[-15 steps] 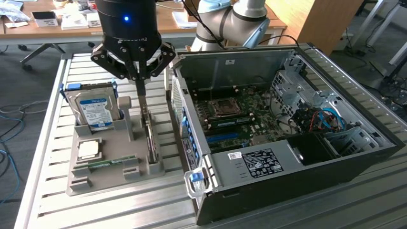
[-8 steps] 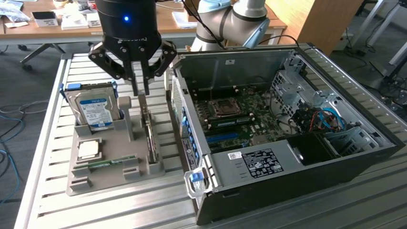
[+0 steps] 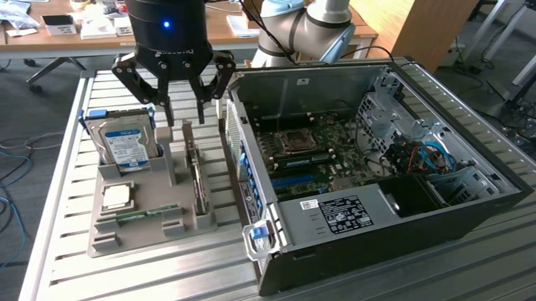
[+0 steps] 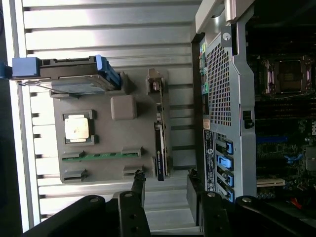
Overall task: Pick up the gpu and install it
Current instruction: 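Pick up the gpu and move the gpu toward the slot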
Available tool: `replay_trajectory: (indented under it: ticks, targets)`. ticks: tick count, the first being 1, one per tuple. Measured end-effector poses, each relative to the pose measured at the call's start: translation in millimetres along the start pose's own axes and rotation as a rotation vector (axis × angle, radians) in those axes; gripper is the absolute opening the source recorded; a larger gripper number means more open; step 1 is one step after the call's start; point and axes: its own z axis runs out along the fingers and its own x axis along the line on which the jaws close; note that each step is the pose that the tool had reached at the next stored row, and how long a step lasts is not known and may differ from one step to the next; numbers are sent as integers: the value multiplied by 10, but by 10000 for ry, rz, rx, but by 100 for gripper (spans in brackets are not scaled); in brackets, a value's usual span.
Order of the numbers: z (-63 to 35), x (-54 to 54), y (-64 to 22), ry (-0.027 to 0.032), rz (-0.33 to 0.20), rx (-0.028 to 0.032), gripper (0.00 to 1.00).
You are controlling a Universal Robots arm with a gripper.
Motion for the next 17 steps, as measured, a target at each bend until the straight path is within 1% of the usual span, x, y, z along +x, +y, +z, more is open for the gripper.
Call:
replay_trajectory:
  ticks: [8,17]
  targets:
    - [14,1,-1,0,0,-2,47]
    - [139,3,-5,0,0,-2,47]
